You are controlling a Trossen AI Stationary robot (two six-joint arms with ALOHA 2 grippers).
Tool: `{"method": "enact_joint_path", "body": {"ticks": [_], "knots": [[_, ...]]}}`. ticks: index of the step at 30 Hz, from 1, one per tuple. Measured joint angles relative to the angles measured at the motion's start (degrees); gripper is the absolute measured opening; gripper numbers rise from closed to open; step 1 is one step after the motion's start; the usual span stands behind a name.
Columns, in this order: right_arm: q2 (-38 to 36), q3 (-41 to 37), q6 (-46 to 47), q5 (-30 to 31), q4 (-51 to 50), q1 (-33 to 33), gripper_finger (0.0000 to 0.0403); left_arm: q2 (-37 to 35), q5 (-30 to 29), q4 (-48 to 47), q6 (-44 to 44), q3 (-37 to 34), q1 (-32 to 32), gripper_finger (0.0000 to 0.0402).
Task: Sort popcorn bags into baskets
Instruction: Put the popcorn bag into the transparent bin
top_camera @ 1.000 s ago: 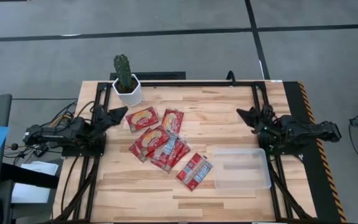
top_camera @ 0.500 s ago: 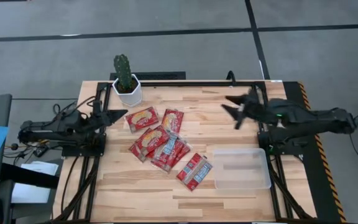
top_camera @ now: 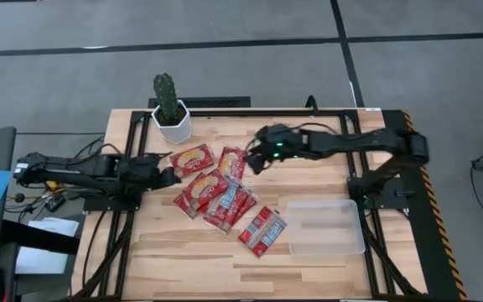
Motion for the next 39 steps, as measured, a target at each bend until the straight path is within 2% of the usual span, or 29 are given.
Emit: {"method": "enact_joint_path", "body": {"ticks": [5, 10, 13, 17, 21, 29, 39], "knots": [[10.7, 3.47, 3.47, -4.8, 1.13, -0.09, 0.026, 4.44, 1.53, 2.52, 0.93, 0.0, -0.71, 0.0203], [18.55, 6.65, 3.96, -9.08, 2.06, -0.07, 0.026, 8.3, 1.75, 4.68, -0.12, -0.11, -4.33, 0.0203], [21.64, 8.53, 3.98, -11.42, 3.36, -0.07, 0.026, 10.0, 0.54, 11.15, -2.27, -2.71, -6.86, 0.0203], [23.64, 10.15, 3.93, -12.24, 4.03, -0.07, 0.026, 11.07, -3.99, 21.75, -8.87, -8.97, -11.61, 0.0203], [23.72, 10.57, 3.89, -12.17, 4.21, -0.07, 0.026, 11.05, -10.59, 22.05, -15.43, -12.44, -15.7, 0.0203], [23.67, 10.58, 3.22, -12.17, 3.99, -0.75, 0.026, 13.04, -17.46, 25.75, -23.21, -13.01, -21.05, 0.0203], [25.55, 10.32, 1.68, -11.16, 3.8, -0.18, 0.026, 26.04, -18.08, 36.46, -23.99, -13.0, -21.66, 0.0203]]}}
